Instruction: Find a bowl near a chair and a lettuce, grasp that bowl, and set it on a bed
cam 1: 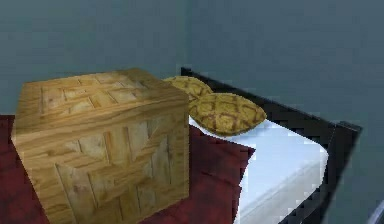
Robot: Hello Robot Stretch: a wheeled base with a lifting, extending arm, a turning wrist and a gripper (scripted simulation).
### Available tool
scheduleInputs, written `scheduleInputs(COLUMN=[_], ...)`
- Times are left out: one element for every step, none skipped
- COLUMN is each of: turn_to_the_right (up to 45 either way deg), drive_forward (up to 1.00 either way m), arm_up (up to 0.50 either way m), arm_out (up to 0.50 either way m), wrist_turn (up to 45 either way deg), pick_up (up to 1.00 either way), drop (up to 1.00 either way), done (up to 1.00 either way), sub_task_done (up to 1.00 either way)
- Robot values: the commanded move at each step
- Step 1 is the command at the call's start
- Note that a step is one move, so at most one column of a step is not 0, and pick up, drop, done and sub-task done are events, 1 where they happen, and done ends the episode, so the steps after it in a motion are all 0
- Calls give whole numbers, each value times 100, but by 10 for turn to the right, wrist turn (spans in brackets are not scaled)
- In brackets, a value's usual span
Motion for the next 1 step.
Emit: scheduleInputs(turn_to_the_right=[-450], drive_forward=[0], arm_up=[0], arm_out=[0], wrist_turn=[0], pick_up=[0], drop=[0], done=[0], sub_task_done=[0])
